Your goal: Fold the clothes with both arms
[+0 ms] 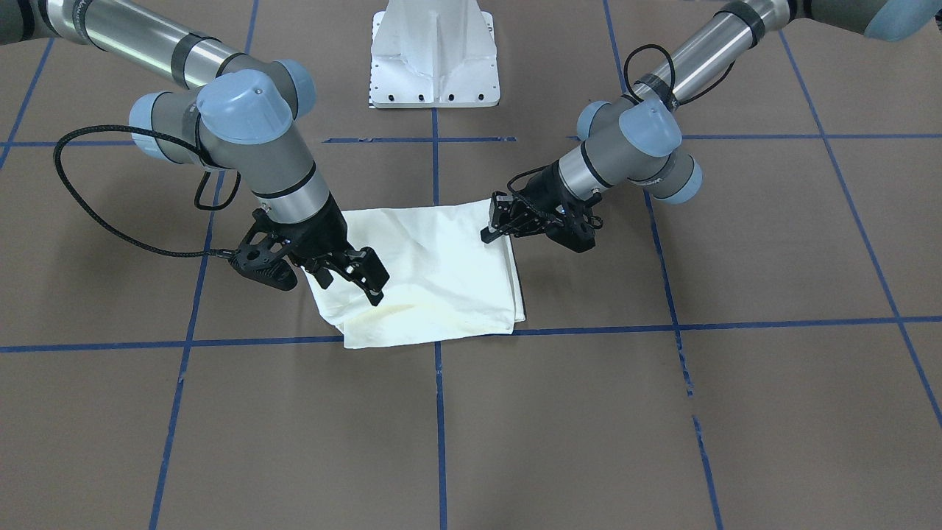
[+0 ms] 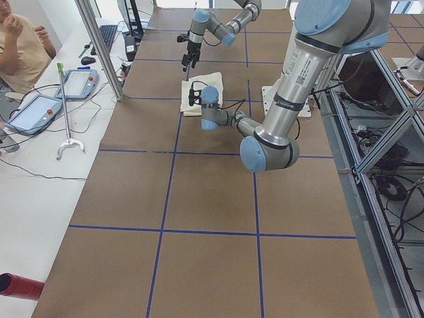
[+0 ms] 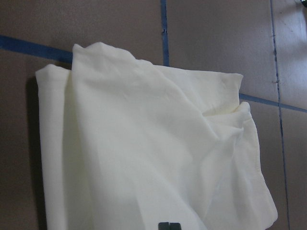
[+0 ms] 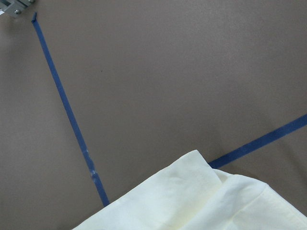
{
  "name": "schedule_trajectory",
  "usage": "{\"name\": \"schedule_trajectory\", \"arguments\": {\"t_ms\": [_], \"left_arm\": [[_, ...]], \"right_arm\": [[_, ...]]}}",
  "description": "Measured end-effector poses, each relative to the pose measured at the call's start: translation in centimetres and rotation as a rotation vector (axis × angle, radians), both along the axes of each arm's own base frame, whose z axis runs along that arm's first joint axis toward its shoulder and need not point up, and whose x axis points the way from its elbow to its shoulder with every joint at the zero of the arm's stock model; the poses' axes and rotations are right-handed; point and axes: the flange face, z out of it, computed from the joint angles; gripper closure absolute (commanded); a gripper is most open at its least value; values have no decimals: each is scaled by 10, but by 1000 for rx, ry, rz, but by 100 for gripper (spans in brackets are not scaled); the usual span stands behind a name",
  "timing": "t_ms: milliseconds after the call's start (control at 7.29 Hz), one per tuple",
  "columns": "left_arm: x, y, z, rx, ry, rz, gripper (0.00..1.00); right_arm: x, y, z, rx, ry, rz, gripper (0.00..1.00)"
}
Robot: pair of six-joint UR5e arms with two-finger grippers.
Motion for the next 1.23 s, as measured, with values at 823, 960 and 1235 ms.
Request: {"name": "schedule_trajectory", "arguments": {"t_ms": [823,960,1235], "left_arm": [[-1,48,34,-34,-58,56,100],[-15,56,29,-32,-55,58,100],[-60,60,2,-40,-71,27,100]], "right_arm": [[3,1,-5,2,-9,-1,0],[7,1,-6,-1,-17,-9,0],[28,-2,2,-19,-30,-22,0]]}}
